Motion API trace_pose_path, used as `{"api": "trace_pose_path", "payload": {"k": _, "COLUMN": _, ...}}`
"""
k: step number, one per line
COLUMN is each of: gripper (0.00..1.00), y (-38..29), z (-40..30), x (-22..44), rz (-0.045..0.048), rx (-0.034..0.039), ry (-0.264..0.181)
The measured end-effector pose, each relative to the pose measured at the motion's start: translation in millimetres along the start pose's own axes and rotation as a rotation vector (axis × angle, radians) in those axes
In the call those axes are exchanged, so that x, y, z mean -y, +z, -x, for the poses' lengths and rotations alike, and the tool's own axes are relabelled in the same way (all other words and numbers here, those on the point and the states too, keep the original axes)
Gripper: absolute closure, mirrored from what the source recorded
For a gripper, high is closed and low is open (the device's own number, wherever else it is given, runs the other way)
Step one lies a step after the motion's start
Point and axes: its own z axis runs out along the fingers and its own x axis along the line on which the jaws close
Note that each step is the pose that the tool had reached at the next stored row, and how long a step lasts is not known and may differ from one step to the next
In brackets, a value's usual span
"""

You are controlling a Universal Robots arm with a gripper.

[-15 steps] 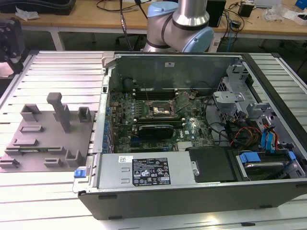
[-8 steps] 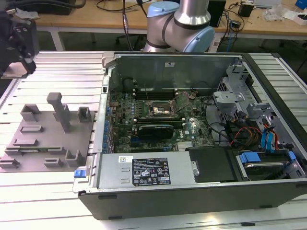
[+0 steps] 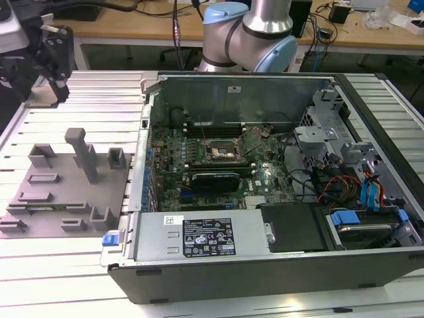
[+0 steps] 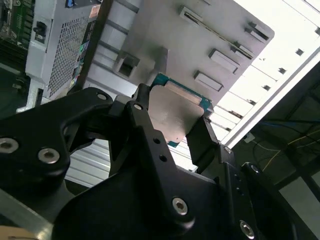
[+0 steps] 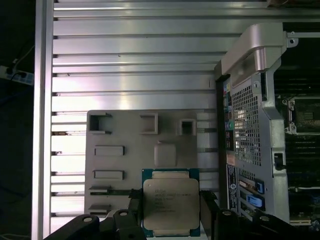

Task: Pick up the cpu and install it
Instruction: 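Pick up the cpu and move it towards the insertion slot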

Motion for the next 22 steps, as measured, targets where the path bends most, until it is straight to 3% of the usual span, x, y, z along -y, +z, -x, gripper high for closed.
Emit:
{"api": "trace_pose_path", "payload": {"k": 6, "gripper": 0.45, "y": 0.3, "z": 19.1, "x": -0.4, "rz": 0.0000, "rx": 0.0000, "ry": 0.000}}
{"api": "trace_pose_path", "payload": {"k": 12, "gripper": 0.45, "y": 0.7, "z": 48.7, "x": -0.9, "rz": 0.0000, "rx": -0.0001, "ry": 0.000}}
{"api": "trace_pose_path", "payload": {"k": 22, "gripper": 0.45, "y": 1.1, "z": 77.0, "x": -1.5, "rz": -0.0001, "rx": 0.0000, "ry": 0.000}}
